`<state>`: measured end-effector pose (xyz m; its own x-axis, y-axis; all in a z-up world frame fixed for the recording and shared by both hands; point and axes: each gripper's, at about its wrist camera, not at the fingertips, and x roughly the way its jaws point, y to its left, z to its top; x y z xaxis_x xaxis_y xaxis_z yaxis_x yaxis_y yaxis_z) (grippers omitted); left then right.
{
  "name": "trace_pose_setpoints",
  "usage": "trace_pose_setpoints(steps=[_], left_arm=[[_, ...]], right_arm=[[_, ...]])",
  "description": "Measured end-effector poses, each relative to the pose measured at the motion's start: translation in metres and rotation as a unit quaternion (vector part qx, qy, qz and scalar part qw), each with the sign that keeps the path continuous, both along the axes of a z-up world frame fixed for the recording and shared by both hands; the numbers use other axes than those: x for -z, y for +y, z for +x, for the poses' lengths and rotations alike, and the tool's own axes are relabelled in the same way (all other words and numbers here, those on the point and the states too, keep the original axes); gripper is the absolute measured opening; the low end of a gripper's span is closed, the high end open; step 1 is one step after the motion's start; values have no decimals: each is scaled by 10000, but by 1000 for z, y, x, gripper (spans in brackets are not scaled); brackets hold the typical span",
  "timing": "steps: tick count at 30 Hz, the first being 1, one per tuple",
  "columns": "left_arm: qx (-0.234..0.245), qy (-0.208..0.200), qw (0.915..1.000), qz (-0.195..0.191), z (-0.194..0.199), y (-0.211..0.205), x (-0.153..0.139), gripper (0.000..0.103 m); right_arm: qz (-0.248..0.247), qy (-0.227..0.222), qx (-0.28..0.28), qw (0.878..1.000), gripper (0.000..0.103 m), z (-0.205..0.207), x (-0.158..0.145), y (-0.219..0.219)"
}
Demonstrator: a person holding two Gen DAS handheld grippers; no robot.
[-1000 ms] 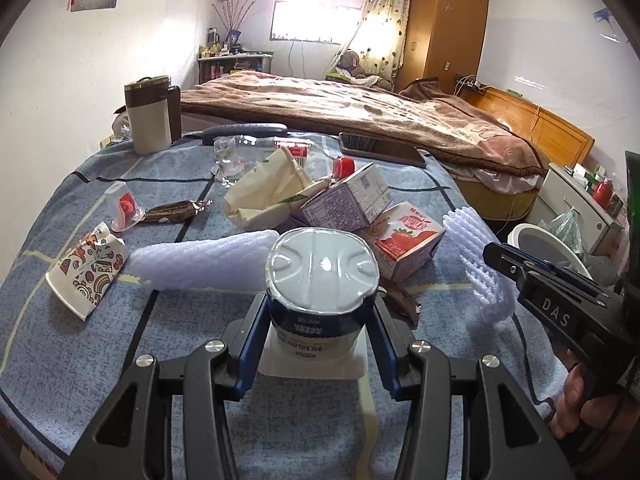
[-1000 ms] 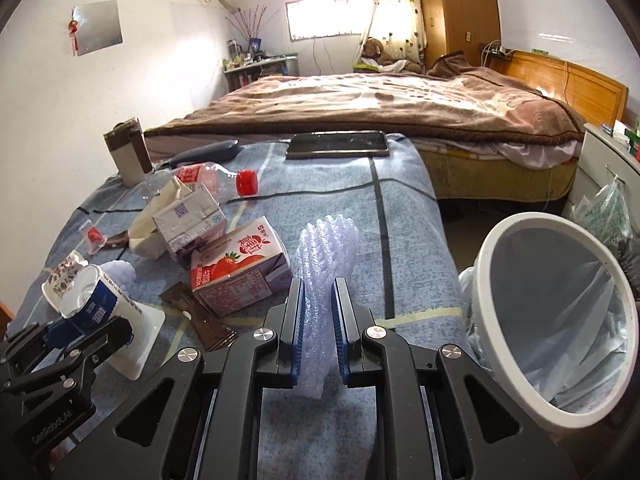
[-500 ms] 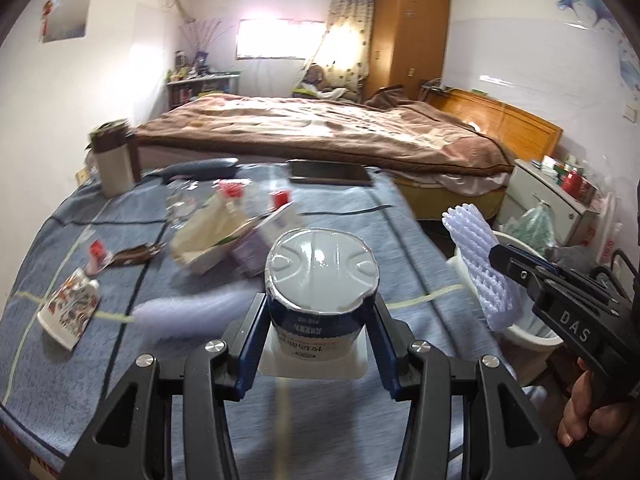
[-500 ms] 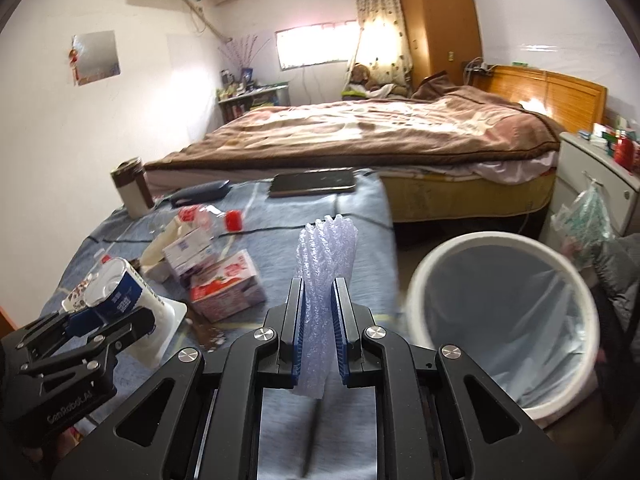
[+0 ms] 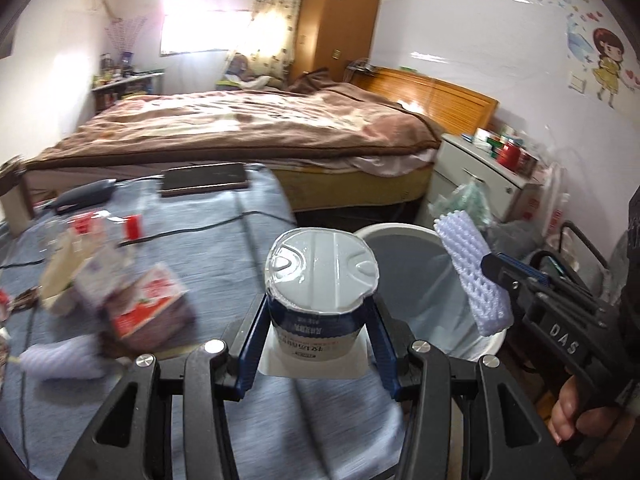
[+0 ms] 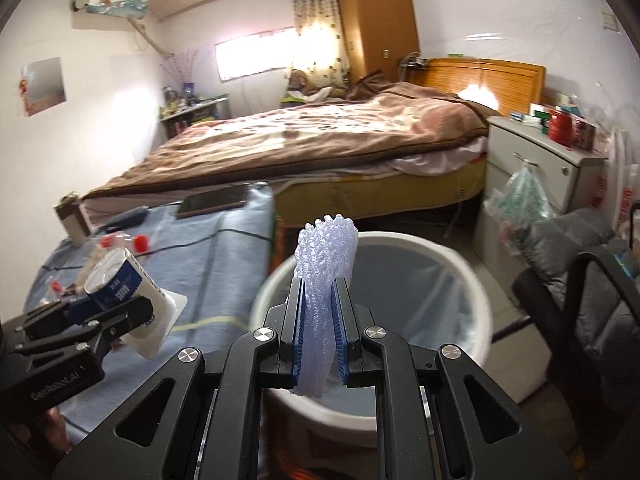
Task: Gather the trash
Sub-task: 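Carry both items over the wastebasket and open both tools to drop them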
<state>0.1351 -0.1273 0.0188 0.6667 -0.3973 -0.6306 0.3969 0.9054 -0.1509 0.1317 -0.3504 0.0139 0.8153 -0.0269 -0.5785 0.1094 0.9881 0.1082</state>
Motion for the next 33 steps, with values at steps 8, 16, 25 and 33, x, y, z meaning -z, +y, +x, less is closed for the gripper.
trace_pose_setpoints(steps=[8,16,25,33], left_arm=[[414,122,9990,85,17,-56,6,51],[556,478,9971,188,32,-83,23,51],[538,547,9970,109,35,-84,28,69],[465,442,9979,-4,29,-67,20,72]], right_arm=[[-6,339,239,9991,16,11,20,-36],[4,579,381,9976,17,17,32,-57],[17,687,518,9963,34,16,35,-64],[67,583,519,9969,35,14,31,-60]])
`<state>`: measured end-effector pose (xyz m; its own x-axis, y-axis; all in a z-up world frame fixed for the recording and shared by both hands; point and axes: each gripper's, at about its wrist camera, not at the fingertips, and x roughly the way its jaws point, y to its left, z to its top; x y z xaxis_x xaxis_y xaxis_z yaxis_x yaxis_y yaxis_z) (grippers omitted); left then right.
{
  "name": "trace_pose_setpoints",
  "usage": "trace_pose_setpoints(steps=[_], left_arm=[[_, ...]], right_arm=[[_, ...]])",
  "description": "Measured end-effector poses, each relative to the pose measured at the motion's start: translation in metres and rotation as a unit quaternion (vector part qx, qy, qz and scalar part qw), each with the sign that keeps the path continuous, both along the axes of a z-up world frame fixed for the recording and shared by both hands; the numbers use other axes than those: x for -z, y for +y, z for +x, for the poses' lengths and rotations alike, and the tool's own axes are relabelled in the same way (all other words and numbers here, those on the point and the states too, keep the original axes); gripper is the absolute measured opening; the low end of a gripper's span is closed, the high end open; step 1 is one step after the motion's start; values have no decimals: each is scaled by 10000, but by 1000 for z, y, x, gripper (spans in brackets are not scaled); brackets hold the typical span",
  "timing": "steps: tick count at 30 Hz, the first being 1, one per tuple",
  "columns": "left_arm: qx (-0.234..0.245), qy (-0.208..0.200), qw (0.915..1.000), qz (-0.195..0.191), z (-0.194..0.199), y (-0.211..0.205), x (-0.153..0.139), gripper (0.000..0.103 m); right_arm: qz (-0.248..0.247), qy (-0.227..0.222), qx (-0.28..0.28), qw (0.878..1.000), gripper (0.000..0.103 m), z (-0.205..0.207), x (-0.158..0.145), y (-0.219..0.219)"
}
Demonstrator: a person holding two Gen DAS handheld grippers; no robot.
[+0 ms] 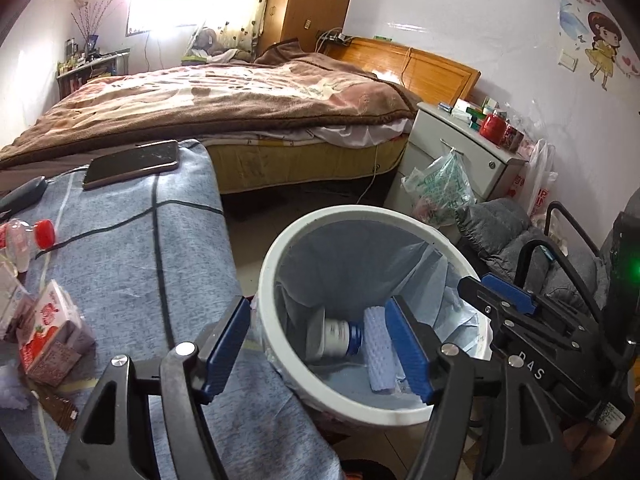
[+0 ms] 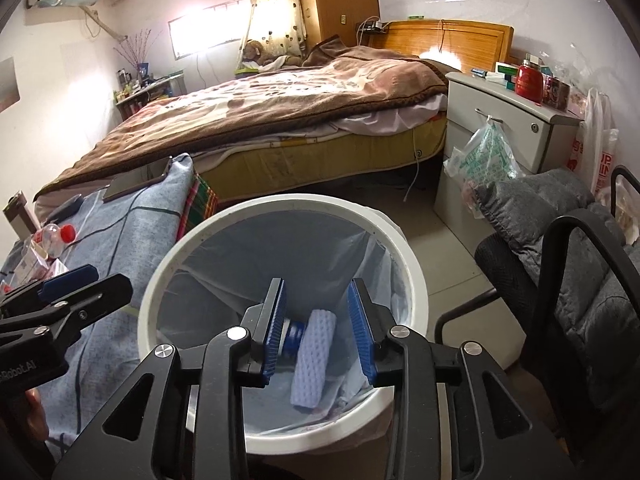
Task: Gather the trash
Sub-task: 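Carry both items over the wastebasket and open both tools to drop them, then move both tools back over the bed toward the remaining trash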
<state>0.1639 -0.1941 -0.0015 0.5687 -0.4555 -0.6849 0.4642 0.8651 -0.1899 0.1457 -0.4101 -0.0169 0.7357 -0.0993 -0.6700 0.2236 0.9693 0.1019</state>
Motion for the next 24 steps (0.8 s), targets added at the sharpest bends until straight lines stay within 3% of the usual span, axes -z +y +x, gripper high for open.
trace_pose_setpoints(steps=[17,22,24], left_arm=[[-676,-372,9970,-115,-20,89,-19,73],[-1015,-485,9936,-73,-26,127,-22,75],[-1128,-513,9923,-51,-29,141,-23,75]], right_arm=[[95,-375,-568,9976,35,-2,-18,51],[131,-455,-889,9949,51,1,-21,75],[158,-476,-987,9939,52,1,-21,84]])
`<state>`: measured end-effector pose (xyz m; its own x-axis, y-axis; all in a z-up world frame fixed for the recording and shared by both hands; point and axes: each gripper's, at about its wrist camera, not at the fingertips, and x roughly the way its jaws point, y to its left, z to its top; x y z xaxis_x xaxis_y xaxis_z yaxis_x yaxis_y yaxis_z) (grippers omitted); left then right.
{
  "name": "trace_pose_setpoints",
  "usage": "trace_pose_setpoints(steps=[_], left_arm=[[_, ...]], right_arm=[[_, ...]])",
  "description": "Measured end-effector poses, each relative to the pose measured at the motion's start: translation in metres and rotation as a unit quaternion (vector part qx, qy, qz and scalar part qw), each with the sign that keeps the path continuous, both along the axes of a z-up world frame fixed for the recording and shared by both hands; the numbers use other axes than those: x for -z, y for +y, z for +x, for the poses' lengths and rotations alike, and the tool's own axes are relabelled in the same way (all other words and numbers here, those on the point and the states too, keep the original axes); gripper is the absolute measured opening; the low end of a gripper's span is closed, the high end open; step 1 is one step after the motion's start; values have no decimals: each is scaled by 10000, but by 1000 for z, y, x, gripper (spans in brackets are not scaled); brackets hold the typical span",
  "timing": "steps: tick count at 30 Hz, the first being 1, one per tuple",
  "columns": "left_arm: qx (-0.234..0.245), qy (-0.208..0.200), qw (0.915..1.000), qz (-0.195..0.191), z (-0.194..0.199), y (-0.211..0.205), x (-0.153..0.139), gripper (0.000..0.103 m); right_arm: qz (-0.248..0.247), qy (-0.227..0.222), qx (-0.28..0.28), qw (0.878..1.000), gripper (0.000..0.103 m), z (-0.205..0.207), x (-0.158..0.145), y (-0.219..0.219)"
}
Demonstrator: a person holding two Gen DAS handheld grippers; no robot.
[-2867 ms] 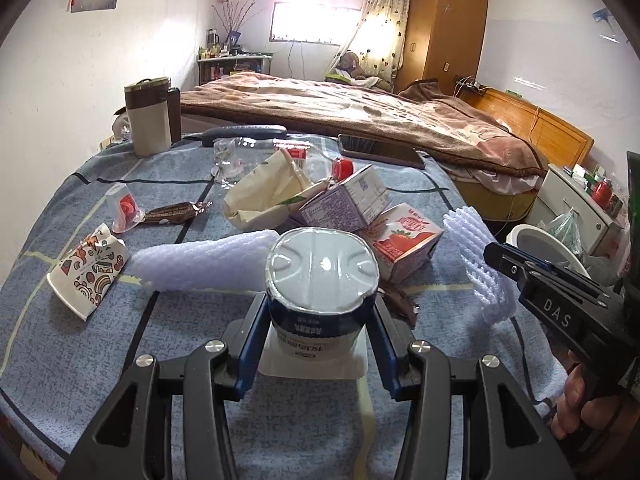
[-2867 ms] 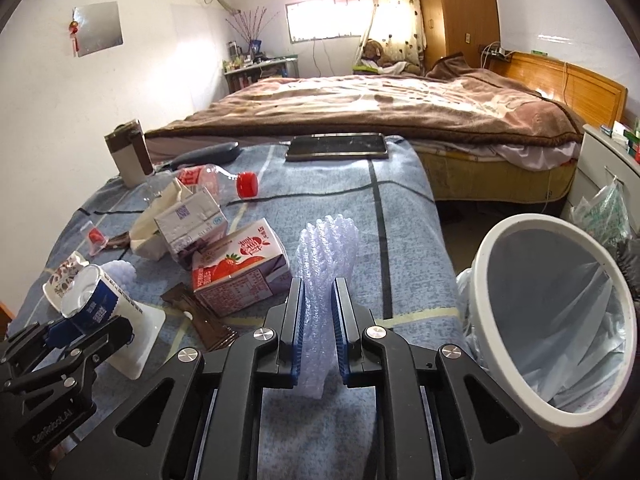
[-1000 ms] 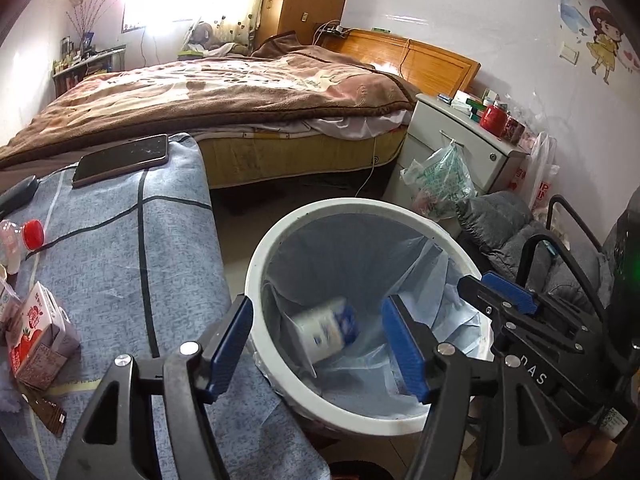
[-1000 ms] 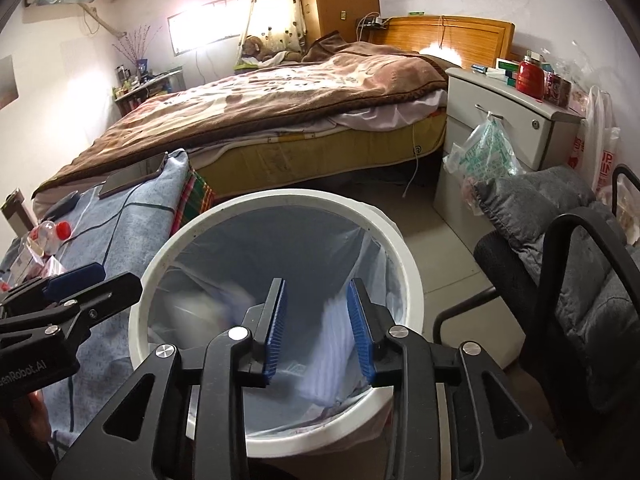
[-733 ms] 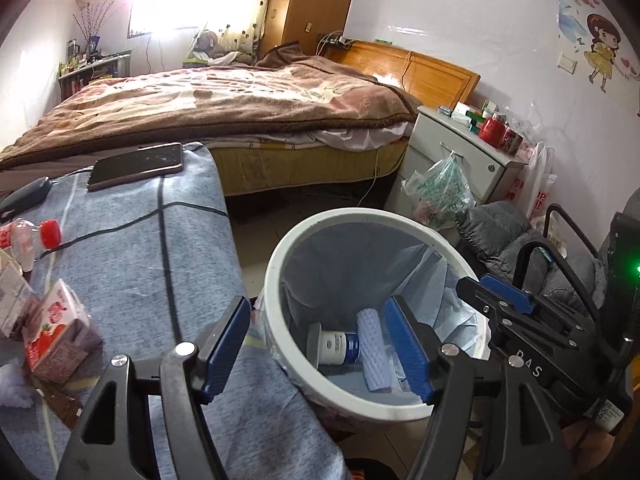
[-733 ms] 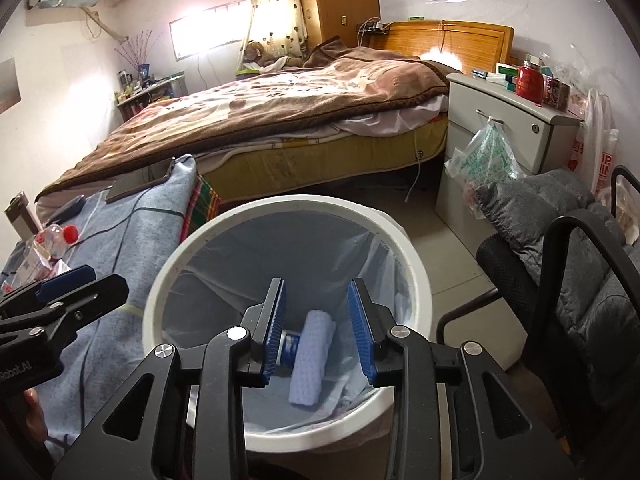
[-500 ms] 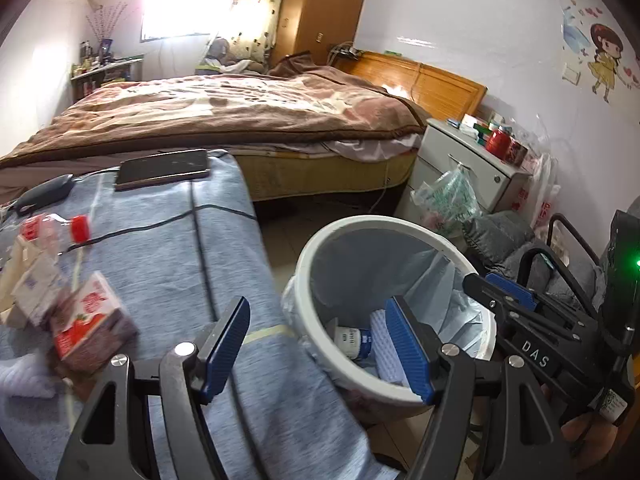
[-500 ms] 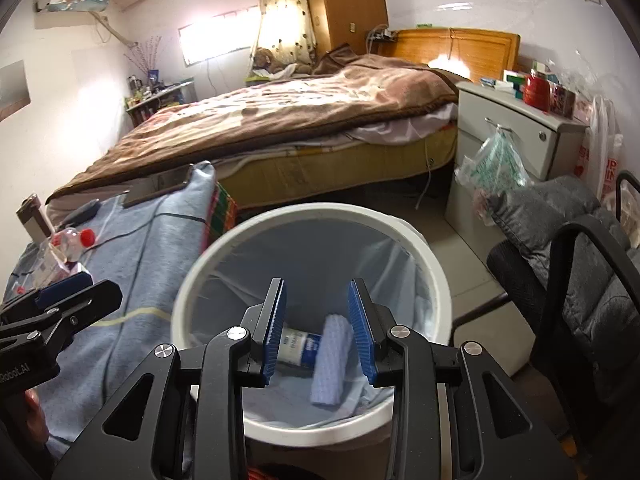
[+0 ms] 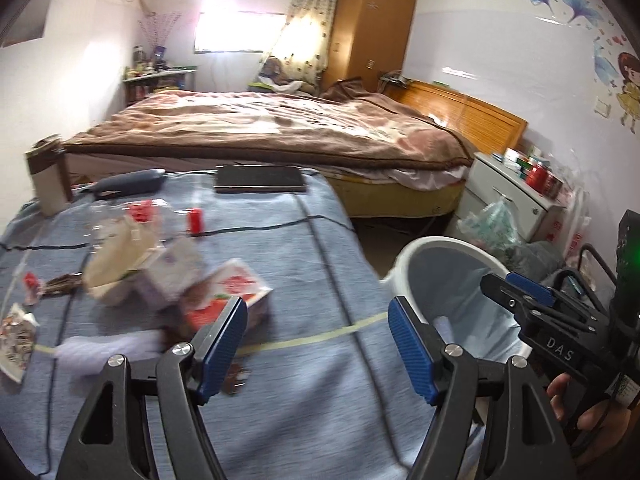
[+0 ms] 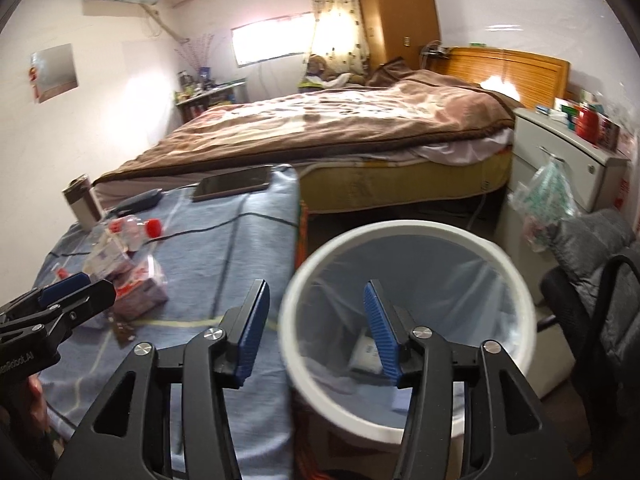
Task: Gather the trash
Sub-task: 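Move both tools back over the bed toward the remaining trash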
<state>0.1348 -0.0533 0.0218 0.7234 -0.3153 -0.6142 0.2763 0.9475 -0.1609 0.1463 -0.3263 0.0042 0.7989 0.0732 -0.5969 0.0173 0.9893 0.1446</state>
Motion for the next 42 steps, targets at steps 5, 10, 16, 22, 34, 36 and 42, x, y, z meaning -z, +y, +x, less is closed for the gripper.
trace_pose_setpoints(steps=[5,10,16,22,34,36,42], left_arm=[[-267,-52,9996,49,-5,38,0,76],[-539,-39,9985,81,-8,76,4,77],[-853,81,9962,136,-7,121,16,77],[-958,272,9947,253,0,149,29,77],[-1091,612,9921,122,18,179,52,77],[-1075,665,9919,110,19,179,55,77],[-816,765,9937,71,17,171,61,77]], right_arm=[[-3,33,-307,9995,53,5,1,26],[14,93,-663,9978,57,11,3,56],[104,206,-1029,9944,58,19,6,89],[256,418,-1346,9897,60,32,15,122],[-409,624,-1693,9827,61,48,29,179],[-581,656,-1648,9824,61,49,31,182],[-667,737,-1193,9879,61,57,32,161]])
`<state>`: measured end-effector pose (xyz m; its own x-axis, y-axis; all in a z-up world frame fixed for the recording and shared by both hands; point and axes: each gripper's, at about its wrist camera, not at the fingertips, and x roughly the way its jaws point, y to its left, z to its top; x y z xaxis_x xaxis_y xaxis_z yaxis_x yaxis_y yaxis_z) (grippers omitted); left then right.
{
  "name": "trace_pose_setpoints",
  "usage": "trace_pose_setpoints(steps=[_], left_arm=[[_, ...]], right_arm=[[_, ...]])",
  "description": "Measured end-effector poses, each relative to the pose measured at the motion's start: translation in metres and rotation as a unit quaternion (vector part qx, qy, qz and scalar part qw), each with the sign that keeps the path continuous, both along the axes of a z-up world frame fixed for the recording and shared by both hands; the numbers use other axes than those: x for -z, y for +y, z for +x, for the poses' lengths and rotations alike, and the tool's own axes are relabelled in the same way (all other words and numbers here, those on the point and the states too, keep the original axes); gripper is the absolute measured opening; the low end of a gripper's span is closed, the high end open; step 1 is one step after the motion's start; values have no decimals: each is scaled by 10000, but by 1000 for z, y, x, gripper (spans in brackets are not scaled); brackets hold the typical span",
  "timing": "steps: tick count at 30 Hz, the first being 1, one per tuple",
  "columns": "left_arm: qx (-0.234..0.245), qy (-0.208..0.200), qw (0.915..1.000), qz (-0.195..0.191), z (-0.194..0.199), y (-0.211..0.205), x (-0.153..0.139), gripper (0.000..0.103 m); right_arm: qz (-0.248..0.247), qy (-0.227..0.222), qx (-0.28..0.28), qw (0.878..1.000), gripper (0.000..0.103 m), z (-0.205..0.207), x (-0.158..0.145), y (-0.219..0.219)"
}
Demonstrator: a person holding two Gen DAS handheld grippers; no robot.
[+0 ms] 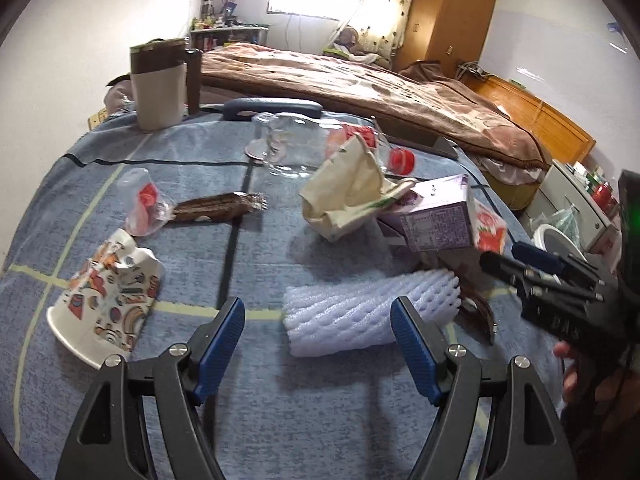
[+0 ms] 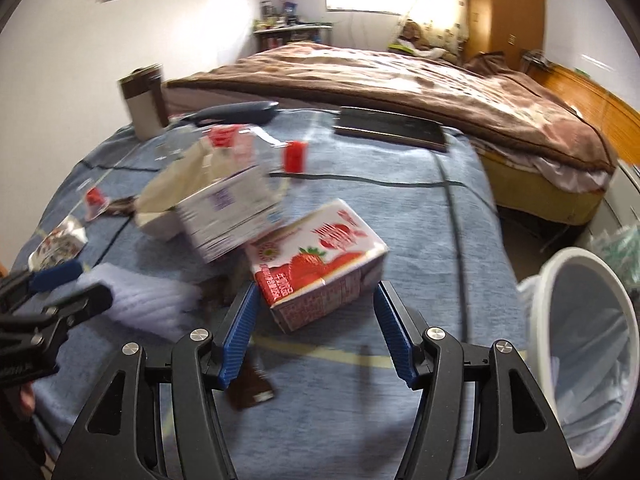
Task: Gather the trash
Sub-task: 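Move both tools back over the bed toward the remaining trash, then grasp the strawberry carton with the right tool while the left tool grasps another foam net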
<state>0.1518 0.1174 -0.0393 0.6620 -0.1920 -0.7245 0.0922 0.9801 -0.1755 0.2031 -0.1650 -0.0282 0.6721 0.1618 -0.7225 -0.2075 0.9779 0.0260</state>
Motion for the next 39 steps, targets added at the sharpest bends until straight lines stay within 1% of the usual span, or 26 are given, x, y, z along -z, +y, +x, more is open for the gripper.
trace_pose_setpoints(steps=[3,7,10,11,13,14,17,19,22,24,25,28,30,33,37,39], left_arm=[[179,36,9998,-105,-3,-9,0,77],[487,86,9988,-63,-11,-27,2,77],[751,179,9969,-147,-18,-40,4,77],[903,213,9955,-193,-21,-45,3,77],[1087,162,9938,-169,-26,-52,-1,77],[1106,56,9938,-123,-29,-53,-6,77],[969,-211,9951,41,-27,-47,-21,77],[964,-297,9948,115,-23,-43,-26,77],[1076,-324,9931,329,-17,-47,-24,77],[1117,-261,9923,473,-13,-52,-20,77],[1085,-293,9923,529,-12,-52,-20,77],[1120,-313,9922,446,-9,-50,-19,77],[1185,-287,9913,499,-5,-51,-19,77],[1387,-226,9879,654,-1,-57,-15,77],[1621,-27,9833,826,1,-71,-3,77],[1783,22,9805,822,-1,-78,1,77]], right_arm=[[-38,3,265,9996,61,2,0,-16],[-67,52,633,9980,61,3,1,-38],[13,59,811,9967,61,4,1,-49],[54,31,851,9964,61,3,-1,-50],[243,-76,776,9967,61,1,-5,-50],[374,-154,700,9967,61,0,-8,-48],[595,-310,486,9966,61,-2,-13,-40],[564,-284,342,9974,61,3,-12,-30],[487,-200,280,9982,61,13,-8,-22],[486,-106,247,9985,61,19,-4,-17],[489,-41,213,9986,61,23,-2,-16],[392,64,207,9990,61,29,4,-14],[321,80,295,9990,61,27,4,-16],[377,197,449,9981,61,27,7,-25],[561,305,550,9964,61,29,10,-35],[610,290,557,9962,56,28,10,-36]])
